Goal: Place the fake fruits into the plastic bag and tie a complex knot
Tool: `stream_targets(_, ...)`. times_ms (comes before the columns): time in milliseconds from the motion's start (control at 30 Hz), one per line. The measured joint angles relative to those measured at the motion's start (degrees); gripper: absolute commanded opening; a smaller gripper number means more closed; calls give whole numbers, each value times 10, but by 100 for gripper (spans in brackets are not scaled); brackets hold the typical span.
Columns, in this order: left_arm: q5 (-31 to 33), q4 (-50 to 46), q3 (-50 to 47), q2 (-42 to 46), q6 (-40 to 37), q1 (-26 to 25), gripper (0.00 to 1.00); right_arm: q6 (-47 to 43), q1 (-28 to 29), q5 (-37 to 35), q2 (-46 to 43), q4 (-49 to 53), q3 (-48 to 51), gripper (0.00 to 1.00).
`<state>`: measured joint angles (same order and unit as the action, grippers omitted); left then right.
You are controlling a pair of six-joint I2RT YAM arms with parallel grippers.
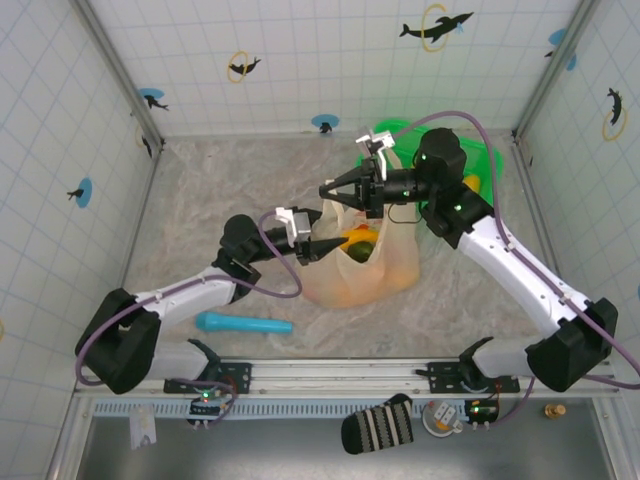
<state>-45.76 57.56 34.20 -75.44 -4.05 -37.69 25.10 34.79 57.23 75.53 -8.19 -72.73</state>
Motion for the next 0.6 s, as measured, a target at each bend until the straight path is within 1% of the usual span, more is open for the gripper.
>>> stream_targets(100, 19, 20, 0, -11, -4, -7, 54, 15, 1, 1, -6, -26, 20, 0)
stream_targets(133, 25, 28, 0, -15, -5, -10, 50, 19, 2, 2, -6, -36, 24, 0)
stream_targets(167, 30, 35, 0, -19, -5, -10, 41, 24, 4, 1, -7, -41, 27, 0)
stream_targets(233, 36, 47, 0, -26, -7, -13, 8, 31, 7, 1, -9, -51, 32, 0)
stream_targets(267, 38, 49, 0, -27, -6, -13, 0, 32, 8, 1, -9, -53, 34, 0)
stream_targets(333, 39, 52, 0, -28, -9, -14, 0, 29, 9, -1, -13, -49, 35, 14)
stream_targets(367, 38, 52, 0, -28, -11, -14, 0, 23, 9, -4, -16, -45, 35, 23)
stream_targets(400, 38, 52, 0, -28, -12, -14, 0, 16, 8, -10, -22, -37, 35, 36)
stream_targets(433, 38, 51, 0, -28, -14, -14, 0, 11, 5, -14, -29, -30, 37, 42)
stream_targets(500, 38, 49, 0, -28, -18, -14, 0, 2, -3, -23, -51, -22, 49, 45)
stream_targets(600, 38, 46, 0, -28, -20, -14, 0, 3, -19, -29, -79, -21, 62, 46)
